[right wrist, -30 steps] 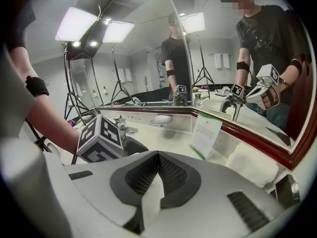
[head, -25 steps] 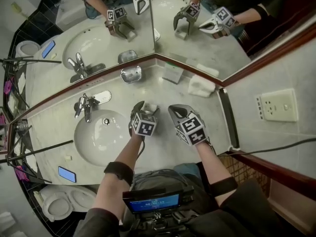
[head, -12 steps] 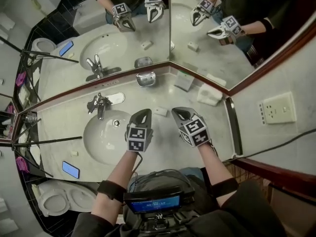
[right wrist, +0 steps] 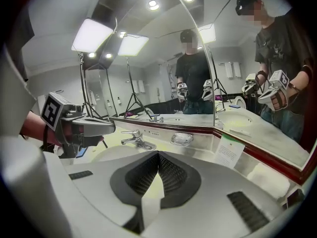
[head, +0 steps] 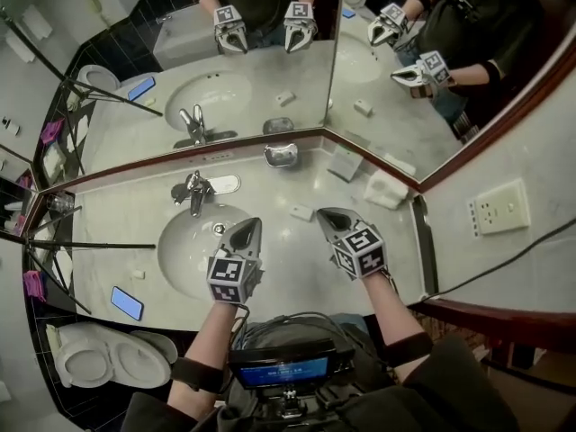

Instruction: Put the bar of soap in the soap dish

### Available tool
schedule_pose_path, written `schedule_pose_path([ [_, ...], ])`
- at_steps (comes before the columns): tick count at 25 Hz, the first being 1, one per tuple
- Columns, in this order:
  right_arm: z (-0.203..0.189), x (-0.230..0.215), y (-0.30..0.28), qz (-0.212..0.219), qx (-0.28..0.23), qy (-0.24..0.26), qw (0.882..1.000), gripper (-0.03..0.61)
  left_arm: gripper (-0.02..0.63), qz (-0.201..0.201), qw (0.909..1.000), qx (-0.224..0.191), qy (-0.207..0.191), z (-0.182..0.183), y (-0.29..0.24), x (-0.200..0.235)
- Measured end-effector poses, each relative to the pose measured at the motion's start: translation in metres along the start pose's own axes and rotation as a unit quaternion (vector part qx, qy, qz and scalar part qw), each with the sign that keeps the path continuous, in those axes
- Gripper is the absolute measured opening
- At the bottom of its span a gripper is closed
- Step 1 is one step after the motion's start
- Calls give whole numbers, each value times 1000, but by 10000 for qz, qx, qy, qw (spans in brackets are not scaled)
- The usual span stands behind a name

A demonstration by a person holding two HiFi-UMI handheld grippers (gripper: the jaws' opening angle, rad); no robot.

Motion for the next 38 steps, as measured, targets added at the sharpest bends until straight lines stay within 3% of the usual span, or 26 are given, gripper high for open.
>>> schedule_pose_path([
  [8,-7,15,7,54,30,152,9999,20,2,178,9998,-86,75,-22,21,-11],
  [16,-8,23,6,59,127,346,9993,20,2,242,9997,-50,-42,-18,23,-13],
  [23,-5,26,-5,-76,568,1145,9918,25,2,198,9997,88,-75,-18,15,-14],
  [30,-19,19,-42,142,1438,2144,9660,192,2,192,9996,178,-116,-19,6,-11],
  [34,-25,15,-71,254,1972,2749,9407,263,2,165,9996,243,-56,-22,0,-6],
  [38,-31,9,-106,401,2500,3297,9095,293,2,141,9995,286,30,-25,-6,2],
])
Point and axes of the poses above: the fingertips, and each gripper's own axes: y backward along the fingers, x to its left, z out of its top, the point moved 10 cm from there along y, backward along the fingers, and after that the axes turned 3 degrees about -z, right-handed, at the moved point
